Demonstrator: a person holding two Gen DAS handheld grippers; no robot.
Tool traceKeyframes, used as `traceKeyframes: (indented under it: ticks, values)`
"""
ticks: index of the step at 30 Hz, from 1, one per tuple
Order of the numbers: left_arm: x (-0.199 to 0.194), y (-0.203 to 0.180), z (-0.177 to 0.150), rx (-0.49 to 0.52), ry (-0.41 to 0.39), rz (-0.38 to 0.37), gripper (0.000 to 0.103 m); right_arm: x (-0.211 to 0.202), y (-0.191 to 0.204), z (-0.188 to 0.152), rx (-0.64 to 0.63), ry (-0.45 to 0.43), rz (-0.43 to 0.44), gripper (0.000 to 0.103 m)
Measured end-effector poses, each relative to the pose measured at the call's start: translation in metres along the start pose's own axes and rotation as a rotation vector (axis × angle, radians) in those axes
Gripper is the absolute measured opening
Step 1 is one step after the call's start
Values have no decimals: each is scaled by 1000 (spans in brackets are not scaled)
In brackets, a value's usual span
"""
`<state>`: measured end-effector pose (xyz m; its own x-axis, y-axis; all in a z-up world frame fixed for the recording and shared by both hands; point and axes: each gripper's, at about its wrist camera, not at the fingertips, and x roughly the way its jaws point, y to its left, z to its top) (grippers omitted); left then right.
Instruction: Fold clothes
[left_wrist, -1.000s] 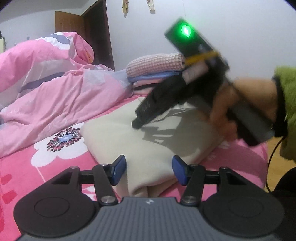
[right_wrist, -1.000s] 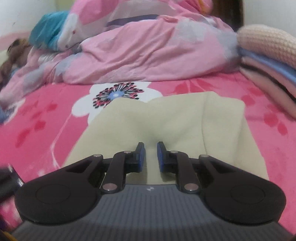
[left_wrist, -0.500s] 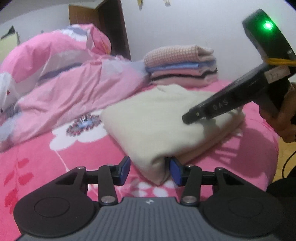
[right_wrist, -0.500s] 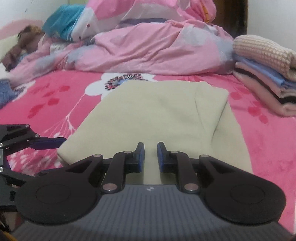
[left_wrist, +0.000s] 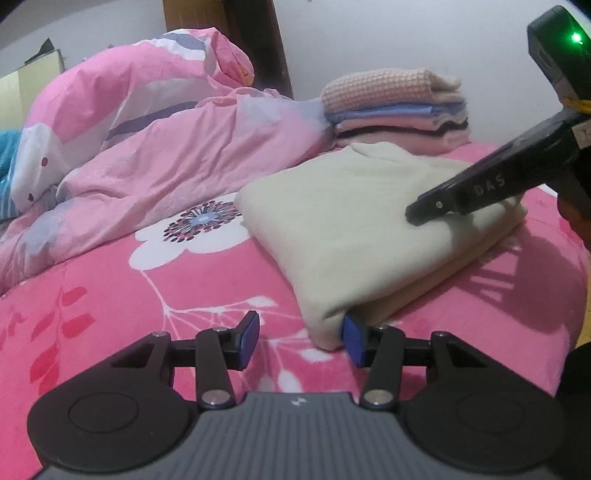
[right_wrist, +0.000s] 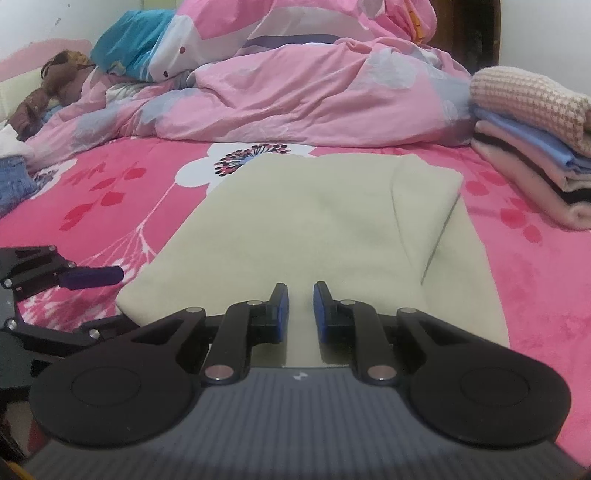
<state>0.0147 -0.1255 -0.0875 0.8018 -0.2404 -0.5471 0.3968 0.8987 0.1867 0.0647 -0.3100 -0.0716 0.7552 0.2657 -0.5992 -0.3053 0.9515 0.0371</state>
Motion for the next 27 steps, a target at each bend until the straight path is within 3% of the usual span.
traceKeyframes:
  ticks: [4, 6, 8, 10, 12, 14, 17, 20, 22, 27]
  values:
    - [0, -1, 0, -7, 11, 5, 50, -23, 19, 18, -42, -59, 20, 15]
    - [1, -2, -2, -17, 13, 8, 50, -34, 34, 24, -82, -94, 85, 15]
    - [2, 2, -3, -46, 19, -6, 51, -29, 51, 19, -142, -63, 130, 14]
    - [3, 7, -5, -75, 25, -25, 52, -4, 60, -2, -201, 45, 87, 13]
    - [2, 12, -7, -100, 31, -45, 53, -1, 56, -16, -192, 17, 93, 13]
    - [2, 17, -10, -125, 38, -65, 53, -4, 51, -8, -134, 31, 93, 13]
    - [1, 24, -14, -163, 47, -94, 53, -11, 66, -4, -202, 39, 43, 15]
    - [1, 30, -18, -197, 54, -122, 53, -26, 77, 3, -208, -5, 101, 14]
    - [2, 32, -18, -204, 54, -132, 55, -9, 80, -7, -226, 53, 52, 14]
    - [-17, 41, -20, -197, 19, -176, 53, -18, 72, -17, -184, -5, 41, 14]
